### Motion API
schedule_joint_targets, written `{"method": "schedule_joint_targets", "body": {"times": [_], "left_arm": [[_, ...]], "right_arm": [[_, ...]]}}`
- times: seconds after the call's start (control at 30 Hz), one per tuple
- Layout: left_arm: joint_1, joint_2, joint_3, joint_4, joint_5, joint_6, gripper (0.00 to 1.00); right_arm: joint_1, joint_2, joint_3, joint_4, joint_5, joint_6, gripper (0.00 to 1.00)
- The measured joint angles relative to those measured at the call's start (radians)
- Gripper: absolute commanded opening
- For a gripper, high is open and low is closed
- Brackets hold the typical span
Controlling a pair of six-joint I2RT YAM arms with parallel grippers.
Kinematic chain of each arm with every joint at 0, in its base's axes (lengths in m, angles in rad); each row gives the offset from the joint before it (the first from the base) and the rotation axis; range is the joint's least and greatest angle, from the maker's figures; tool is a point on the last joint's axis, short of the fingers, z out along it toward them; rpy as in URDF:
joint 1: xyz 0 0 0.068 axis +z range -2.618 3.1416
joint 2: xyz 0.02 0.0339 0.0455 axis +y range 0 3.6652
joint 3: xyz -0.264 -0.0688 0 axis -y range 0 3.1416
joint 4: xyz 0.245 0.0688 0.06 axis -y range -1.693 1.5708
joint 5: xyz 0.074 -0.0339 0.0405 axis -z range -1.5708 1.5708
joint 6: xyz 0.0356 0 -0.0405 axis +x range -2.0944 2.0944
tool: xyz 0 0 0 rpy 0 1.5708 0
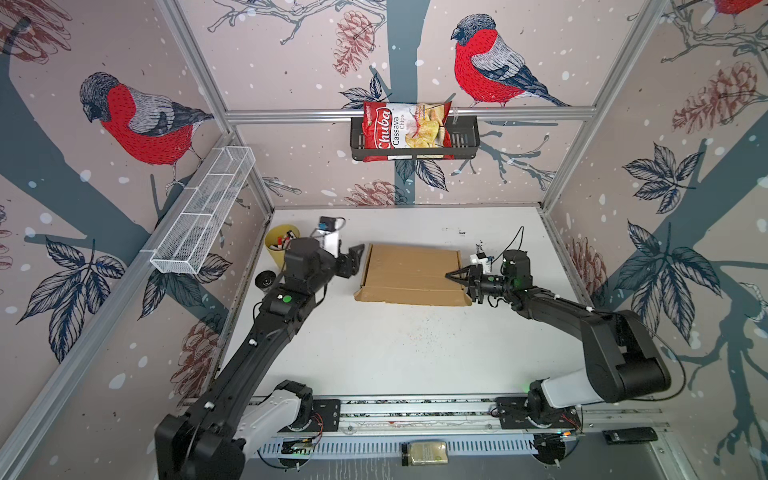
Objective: Fold the paper box
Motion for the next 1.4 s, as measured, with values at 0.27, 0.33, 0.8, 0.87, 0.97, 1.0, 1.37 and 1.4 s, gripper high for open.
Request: {"method": "schedule_joint_targets", "body": {"times": [0.27, 0.33, 0.8, 0.87, 0.97, 1.0, 1.37, 1.4], "left_arm": [[-0.455, -0.134, -0.062, -0.172, -0.323, 0.387, 0.78], [-0.533, -0.116, -0.123, -0.169, -0.381, 0.465, 0.82], [-0.624, 0.035, -0.375, 0.278, -0.742, 1.013, 0.86], [-0.624, 0.028, -0.382, 0.309, -0.747, 1.046, 0.86], [-0.626, -0.003, -0.394, 0.323, -0.741, 1.069, 0.87], [-0.628, -0.021, -0.390, 0.315, -0.734, 1.068, 0.87], [-0.665, -0.108, -0.360, 0.247, -0.657, 1.009, 0.93], [-0.665, -0.095, -0.364, 0.244, -0.658, 1.009, 0.93]], "right_arm": [[-0.029, -0.054, 0.000, -0.050, -0.015, 0.095, 0.34], [-0.026, -0.062, 0.003, -0.061, -0.019, 0.114, 0.34], [0.016, -0.145, 0.028, -0.221, -0.024, 0.113, 0.33], [0.013, -0.146, 0.029, -0.234, -0.032, 0.111, 0.32], [0.008, -0.147, 0.035, -0.239, -0.047, 0.108, 0.32], [0.003, -0.146, 0.036, -0.239, -0.053, 0.108, 0.32], [-0.015, -0.122, 0.058, -0.258, -0.062, 0.084, 0.31], [-0.014, -0.122, 0.058, -0.259, -0.062, 0.083, 0.31]]}}
